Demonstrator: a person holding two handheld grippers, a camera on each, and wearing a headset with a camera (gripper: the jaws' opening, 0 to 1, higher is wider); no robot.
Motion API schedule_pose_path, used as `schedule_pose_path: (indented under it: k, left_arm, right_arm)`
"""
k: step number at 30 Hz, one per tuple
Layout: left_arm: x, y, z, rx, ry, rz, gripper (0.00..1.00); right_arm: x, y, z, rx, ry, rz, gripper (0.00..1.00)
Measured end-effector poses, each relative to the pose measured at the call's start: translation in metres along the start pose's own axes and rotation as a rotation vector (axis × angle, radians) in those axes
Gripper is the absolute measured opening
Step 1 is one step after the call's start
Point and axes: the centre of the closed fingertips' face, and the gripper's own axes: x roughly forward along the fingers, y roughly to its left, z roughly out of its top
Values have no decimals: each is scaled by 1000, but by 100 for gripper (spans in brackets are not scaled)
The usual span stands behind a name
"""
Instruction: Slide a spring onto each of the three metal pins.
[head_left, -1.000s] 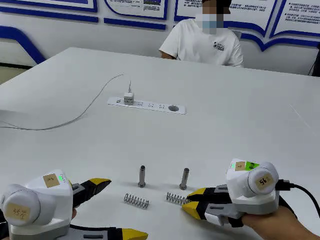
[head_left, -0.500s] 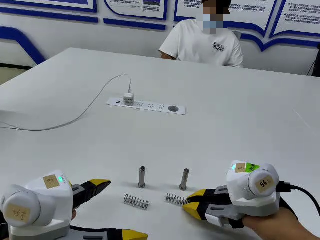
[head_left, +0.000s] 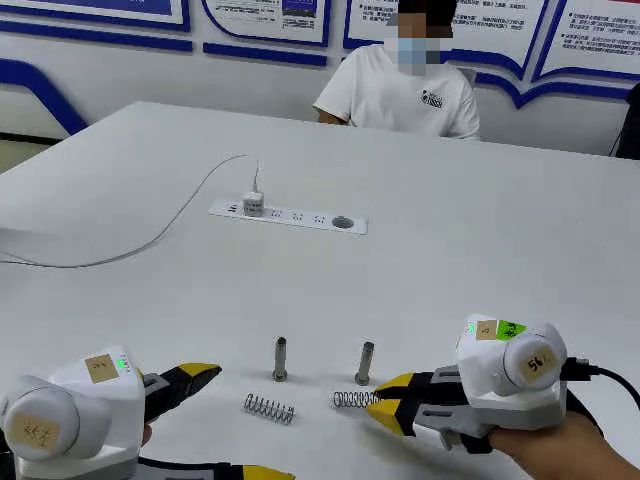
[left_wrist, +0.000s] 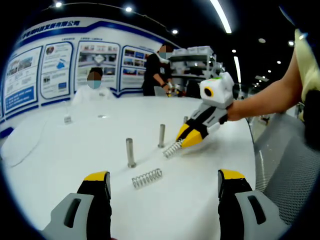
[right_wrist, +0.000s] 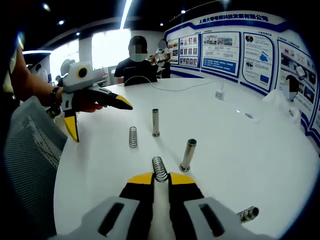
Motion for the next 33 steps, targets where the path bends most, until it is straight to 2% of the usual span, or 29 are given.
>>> schedule_pose_path:
  k: [11,19,29,33]
  left_arm:
    - [-1,-4,0,7,2,-11,85]
    - [2,-12,3,31,-2,-45,75]
    - [16,-20,8,117,12,-94,57]
    - [23,-24,8,145,22,-120,53]
  right_arm:
    - [-6,3,5,-42,23,2,12]
    - [-12,11,18,-53,30,17,12]
    - [-19,26,34,-45,51,47,12]
    - [-20,33,39,-50,56,60,12]
